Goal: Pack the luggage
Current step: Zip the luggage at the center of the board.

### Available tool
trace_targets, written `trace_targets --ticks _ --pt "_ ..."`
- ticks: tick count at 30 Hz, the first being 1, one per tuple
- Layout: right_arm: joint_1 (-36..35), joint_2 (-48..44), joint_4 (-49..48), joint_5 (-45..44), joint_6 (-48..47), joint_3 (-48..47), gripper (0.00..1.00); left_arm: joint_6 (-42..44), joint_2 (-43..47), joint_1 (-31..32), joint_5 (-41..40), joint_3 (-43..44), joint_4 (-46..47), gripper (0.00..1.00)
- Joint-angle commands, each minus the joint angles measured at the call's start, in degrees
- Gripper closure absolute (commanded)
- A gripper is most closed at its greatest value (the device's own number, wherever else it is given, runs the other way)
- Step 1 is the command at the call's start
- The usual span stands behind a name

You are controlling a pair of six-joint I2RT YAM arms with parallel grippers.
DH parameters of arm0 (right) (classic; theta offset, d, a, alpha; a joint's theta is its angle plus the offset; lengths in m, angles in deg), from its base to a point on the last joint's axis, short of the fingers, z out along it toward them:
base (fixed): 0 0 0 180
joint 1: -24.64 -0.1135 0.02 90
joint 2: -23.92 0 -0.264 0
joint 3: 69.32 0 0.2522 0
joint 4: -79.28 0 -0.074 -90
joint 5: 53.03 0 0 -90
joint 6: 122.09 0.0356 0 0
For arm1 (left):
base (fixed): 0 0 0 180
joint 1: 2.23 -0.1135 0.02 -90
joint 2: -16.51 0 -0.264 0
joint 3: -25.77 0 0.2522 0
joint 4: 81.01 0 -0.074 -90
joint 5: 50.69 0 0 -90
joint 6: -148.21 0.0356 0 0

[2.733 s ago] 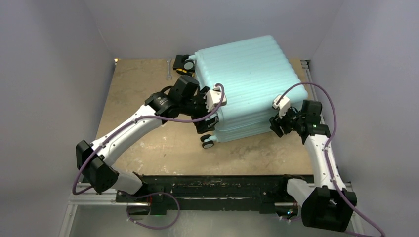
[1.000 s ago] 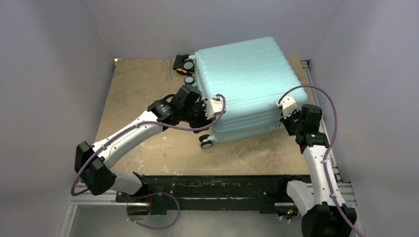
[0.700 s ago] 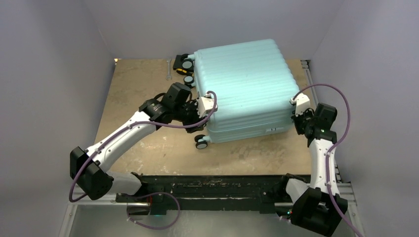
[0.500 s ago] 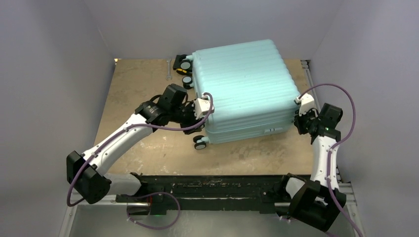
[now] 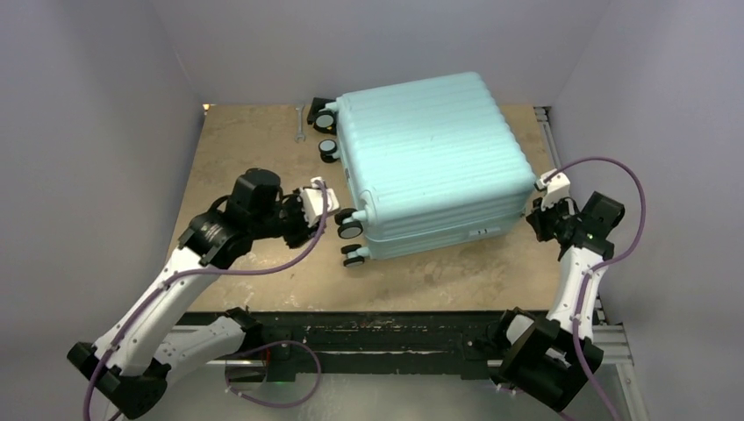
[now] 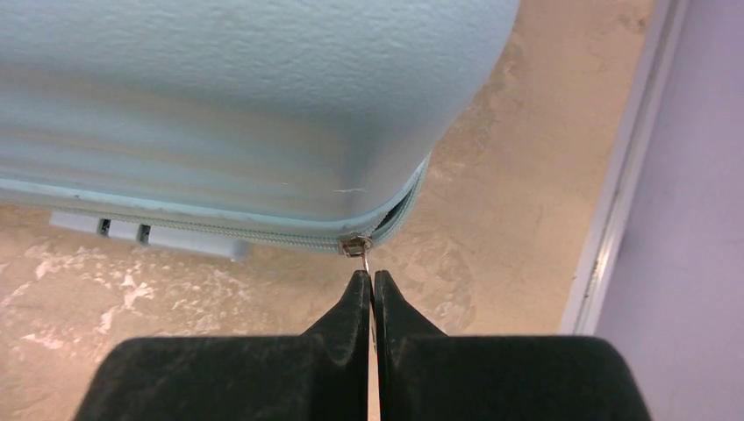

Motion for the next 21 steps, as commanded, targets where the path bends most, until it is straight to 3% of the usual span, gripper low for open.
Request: trace_targets --ticks 1,5,9,12,15,19,21 --pt "3.79 -2.97 -11.89 -8.21 -4.61 -0.36 1.0 0.78 5.74 -1.18 -4.19 -1.24 -3.52 1.0" --pt "4.0 -1.42 -18.29 -11.12 -3.68 2.66 1.0 1.09 6.72 -1.17 -4.55 -2.91 -3.07 1.0" --pt "4.14 0.57 -16.69 -5.62 -6.83 2.24 1.0 0.84 5.83 -1.23 -5.46 -1.81 -1.48 1.0" --pt "4.14 0.38 -15.44 -2.98 -8.19 1.63 1.0 2.04 3.77 -1.2 -6.69 3.13 -2.12 0.6" --pt "4.14 0.38 -15.6 -2.28 -8.25 1.63 1.0 3.78 0.84 -1.22 -8.23 10.98 -4.38 0.35" --pt "4.14 0.9 -13.92 -1.12 -10.11 2.41 1.0 4.46 -3.81 -1.19 -10.96 21.35 -8.17 0.19" --pt "4.14 0.23 -13.83 -1.06 -10.59 3.42 1.0 4.12 -6.02 -1.22 -13.54 25.16 -9.02 0.16"
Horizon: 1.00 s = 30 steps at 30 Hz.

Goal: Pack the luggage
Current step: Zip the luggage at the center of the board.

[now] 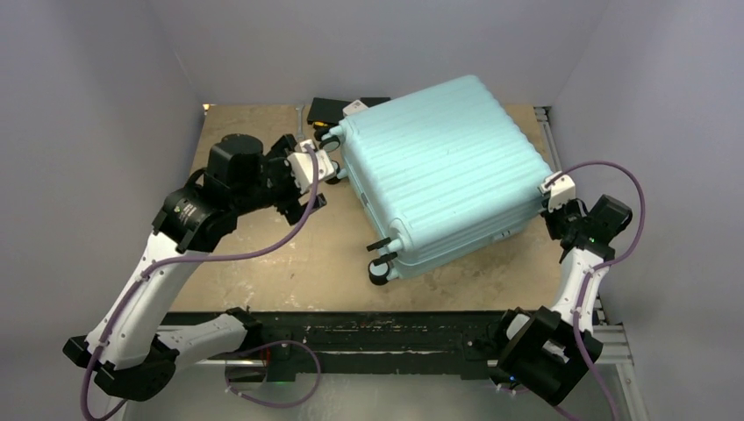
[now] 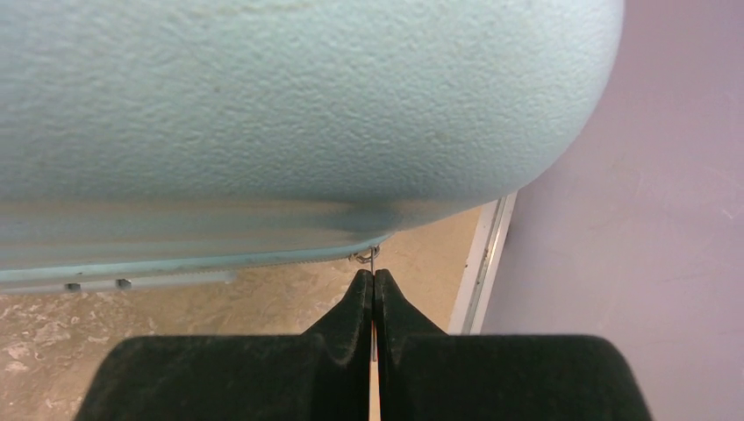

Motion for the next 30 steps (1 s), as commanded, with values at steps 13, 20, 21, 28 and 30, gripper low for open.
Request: trace_targets --ticks 13,20,21,28,30 --pt "0.47 -4.13 -1.58 4.89 -2.92 4.09 1.0 1.21 -11.15 -0.27 -16.53 29.73 -10.25 0.02" --pt "0.47 -4.8 -1.52 5.47 -1.09 5.62 1.0 1.77 -9.72 -0.25 -18.87 26.11 -8.42 0.01" --pt "0.47 -4.84 -1.44 5.66 -0.19 5.67 1.0 1.79 -9.69 -0.26 -19.55 25.93 -8.11 0.01" --pt "0.47 -6.77 -2.5 5.73 3.66 5.97 1.0 2.33 -9.72 -0.25 -21.36 26.52 -8.05 0.01" --pt "0.47 -7.62 -2.8 5.97 3.59 6.12 1.0 2.34 -9.62 -0.28 -21.29 26.37 -8.2 0.01"
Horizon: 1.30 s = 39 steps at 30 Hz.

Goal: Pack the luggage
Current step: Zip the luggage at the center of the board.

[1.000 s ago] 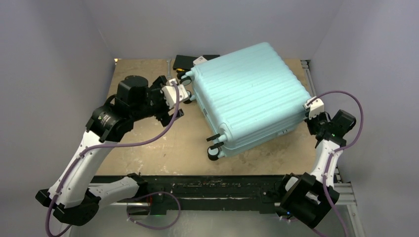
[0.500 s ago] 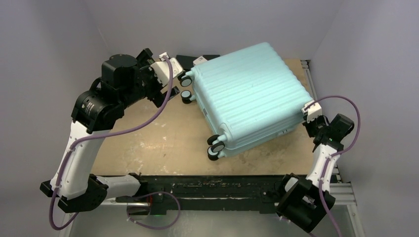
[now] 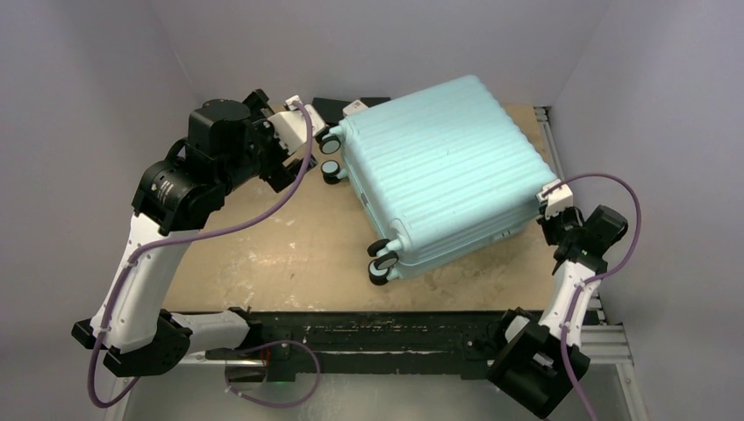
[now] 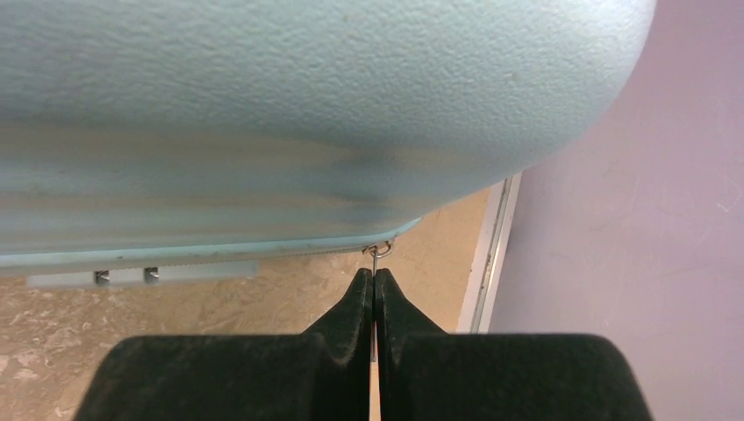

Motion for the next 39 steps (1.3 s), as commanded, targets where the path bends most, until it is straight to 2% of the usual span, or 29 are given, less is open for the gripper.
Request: trace_targets --ticks 1,6,13,22,39 --pt "0.01 -2.76 0.69 3.33 2.41 0.76 1.0 0.82 1.0 -0.25 -1.58 0.27 0.77 0.01" --pt "0.01 -1.25 4.24 7.22 1.18 -0.91 1.0 0.53 1.13 -0.28 -1.6 -0.35 0.99 0.01" --pt "0.01 6.08 8.1 7.86 -1.71 -3.65 1.0 0.29 0.52 -0.26 -2.08 1.5 0.12 0.01" --pt "0.01 -1.94 4.98 7.54 0.04 -1.47 1.0 -0.04 0.17 -0.26 -1.5 1.74 -0.25 0.01" --pt "0.01 -3.18 5.98 6.71 -1.81 -1.18 1.0 -0.63 0.33 -0.3 1.65 0.07 -0.17 0.01"
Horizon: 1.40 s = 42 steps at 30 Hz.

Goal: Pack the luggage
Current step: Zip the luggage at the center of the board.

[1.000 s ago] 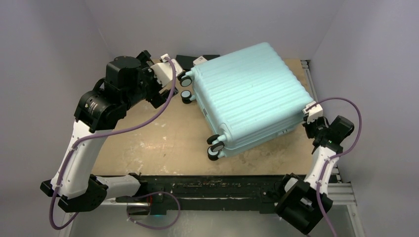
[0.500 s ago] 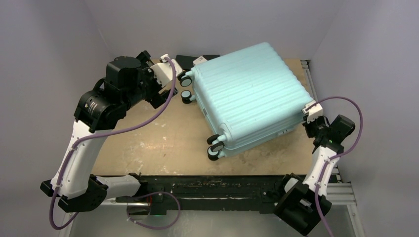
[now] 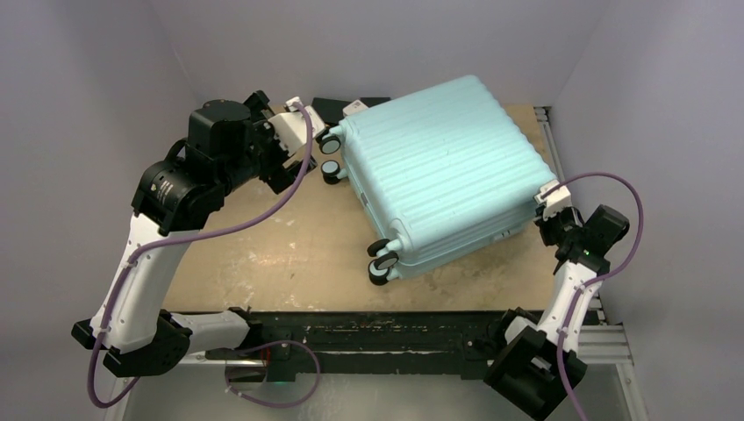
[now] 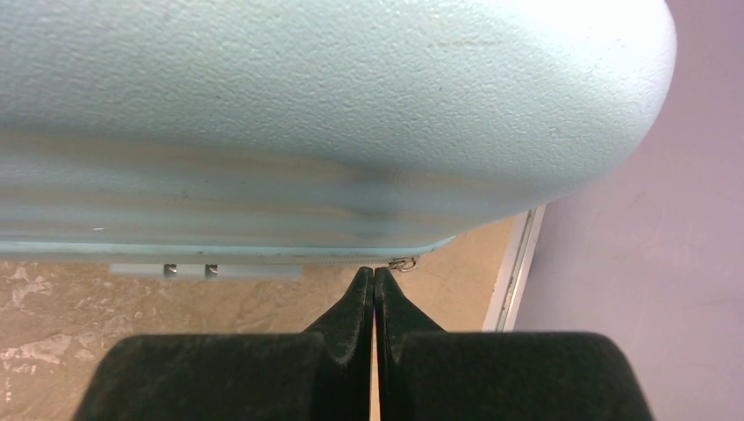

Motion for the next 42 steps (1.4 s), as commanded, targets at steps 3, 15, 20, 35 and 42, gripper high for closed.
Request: trace_targets --ticks 3,15,20,35,42 --pt "-0.23 -1.26 0.73 1.98 -0.62 0.68 1.0 -0.42 0.3 -0.25 3.38 -1.13 0.41 0.01" --pt "-0.23 0.17 0.58 2.33 -0.32 0.67 1.0 -4.64 2.28 -0.23 26.46 -18.94 12.66 0.01" --pt "-0.23 -0.5 0.36 2.68 0.76 0.74 1.0 -9.74 1.88 -0.08 35.47 -22.44 20.79 0.01" --pt "0.39 3.74 -2.05 2.06 4.59 0.01 1.0 -15.07 -1.9 9.22 34.93 -35.77 31.65 0.01" --pt "0.45 3.16 -3.55 0.72 5.4 0.58 1.0 -15.94 -1.99 9.8 36.22 -39.22 36.72 0.01"
